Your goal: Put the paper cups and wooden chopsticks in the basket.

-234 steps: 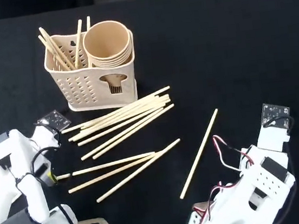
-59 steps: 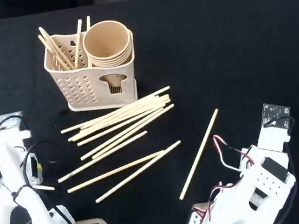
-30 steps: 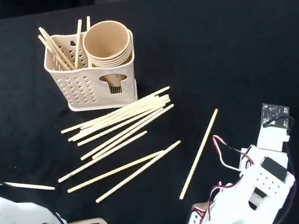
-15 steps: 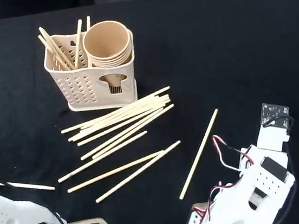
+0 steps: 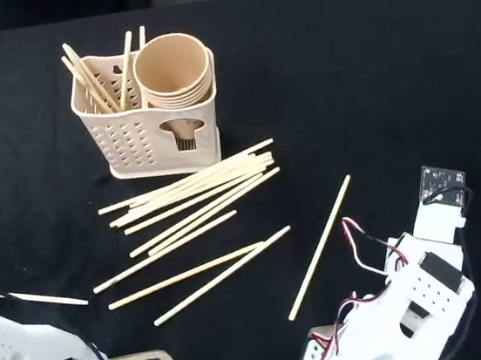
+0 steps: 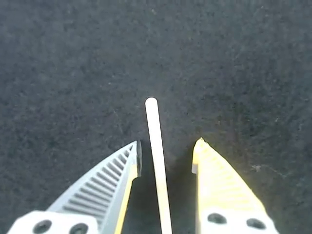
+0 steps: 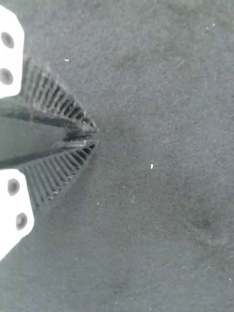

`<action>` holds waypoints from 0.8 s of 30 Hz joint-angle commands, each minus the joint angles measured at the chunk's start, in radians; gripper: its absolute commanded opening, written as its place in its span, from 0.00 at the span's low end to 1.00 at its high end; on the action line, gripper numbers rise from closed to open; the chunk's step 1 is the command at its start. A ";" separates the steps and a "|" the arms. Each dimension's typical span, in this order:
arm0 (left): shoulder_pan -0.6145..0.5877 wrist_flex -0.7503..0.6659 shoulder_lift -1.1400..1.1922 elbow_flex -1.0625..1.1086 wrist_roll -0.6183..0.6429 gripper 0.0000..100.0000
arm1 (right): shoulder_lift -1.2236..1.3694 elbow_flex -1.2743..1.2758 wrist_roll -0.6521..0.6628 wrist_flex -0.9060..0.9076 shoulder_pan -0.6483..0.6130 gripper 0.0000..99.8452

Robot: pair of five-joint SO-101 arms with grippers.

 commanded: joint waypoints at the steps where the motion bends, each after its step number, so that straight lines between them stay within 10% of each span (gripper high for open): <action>1: -0.008 -0.021 0.008 0.016 0.006 0.15 | -0.015 -0.005 0.009 -0.017 -0.012 0.01; 4: -0.007 -0.017 0.008 0.016 0.012 0.03 | -0.015 -0.005 0.009 -0.017 -0.012 0.01; 24: 0.262 0.083 -0.353 0.019 0.006 0.03 | -0.015 -0.005 0.009 -0.017 -0.006 0.01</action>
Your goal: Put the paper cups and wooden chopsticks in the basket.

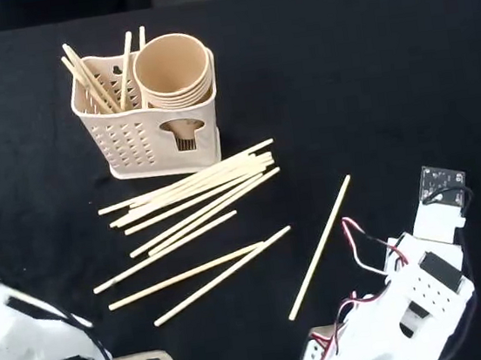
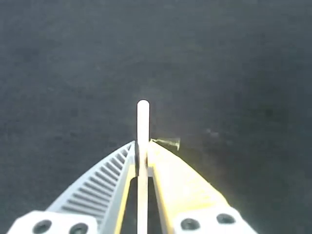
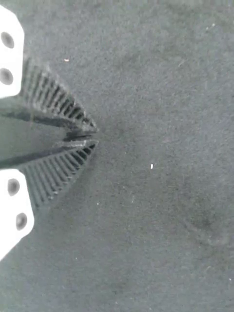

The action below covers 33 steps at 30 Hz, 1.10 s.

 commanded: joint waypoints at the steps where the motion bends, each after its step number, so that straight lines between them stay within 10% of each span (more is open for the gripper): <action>1: 0.096 0.011 -0.267 -0.010 0.000 0.03 | -0.015 -0.005 0.009 -0.017 -0.006 0.01; 15: 0.579 -0.364 -0.939 -0.045 -0.037 0.03 | -0.015 -0.005 0.009 -0.017 -0.009 0.01; 33: 0.845 -0.763 -0.789 -0.108 -0.035 0.03 | -0.015 -0.005 0.011 -0.018 -0.012 0.01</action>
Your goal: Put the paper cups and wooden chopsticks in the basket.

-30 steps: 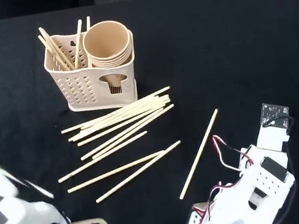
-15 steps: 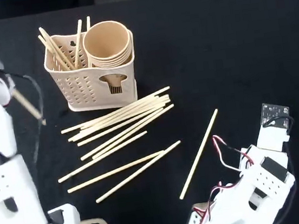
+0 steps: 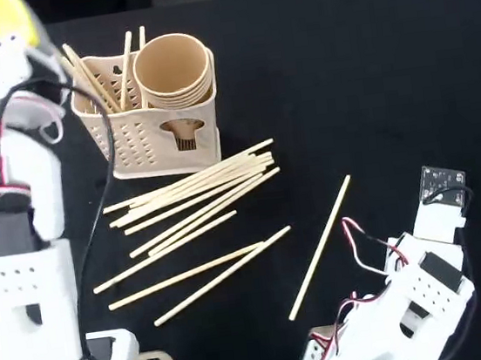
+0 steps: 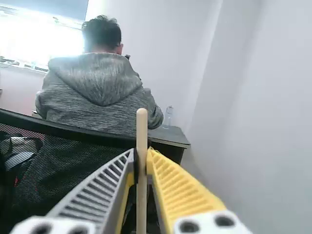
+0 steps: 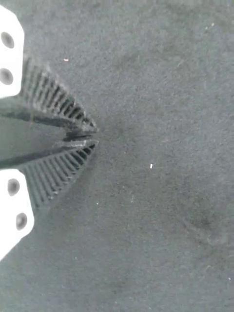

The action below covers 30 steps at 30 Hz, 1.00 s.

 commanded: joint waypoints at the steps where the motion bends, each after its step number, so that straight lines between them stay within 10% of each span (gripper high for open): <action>1: 0.016 -0.023 0.058 -0.067 0.000 0.03 | -0.015 -0.005 0.011 -0.017 -0.012 0.01; 18: 0.010 -0.107 0.299 0.081 -0.008 0.05 | -0.015 -0.007 0.011 -0.017 -0.012 0.01; 30: 0.127 0.761 0.155 -0.199 -0.245 0.18 | -0.015 -0.007 0.011 -0.017 -0.012 0.01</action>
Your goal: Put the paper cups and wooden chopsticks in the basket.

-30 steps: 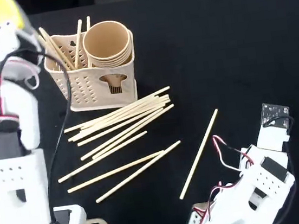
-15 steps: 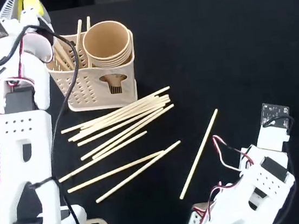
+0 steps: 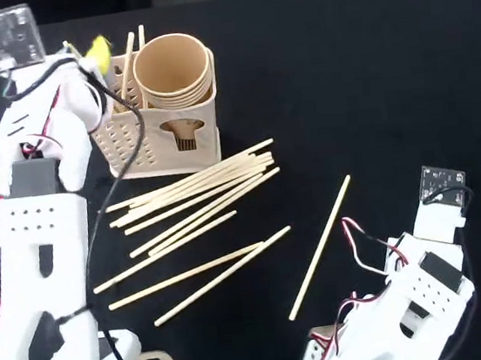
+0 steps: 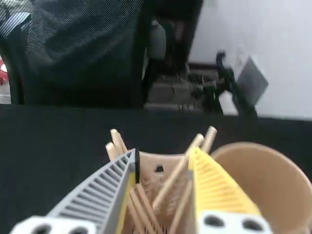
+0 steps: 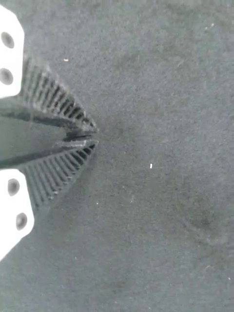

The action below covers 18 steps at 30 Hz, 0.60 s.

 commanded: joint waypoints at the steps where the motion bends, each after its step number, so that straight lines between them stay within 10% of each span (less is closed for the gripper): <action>1: 0.084 0.348 -0.032 -0.197 -0.146 0.18 | -0.015 -0.007 0.011 -0.017 -0.012 0.01; 10: 0.441 0.806 0.028 -0.179 -0.445 0.18 | -0.015 -0.008 0.011 -0.017 0.012 0.01; 18: 0.513 0.399 0.029 0.380 -0.465 0.19 | -0.015 -0.010 0.011 -0.017 0.025 0.01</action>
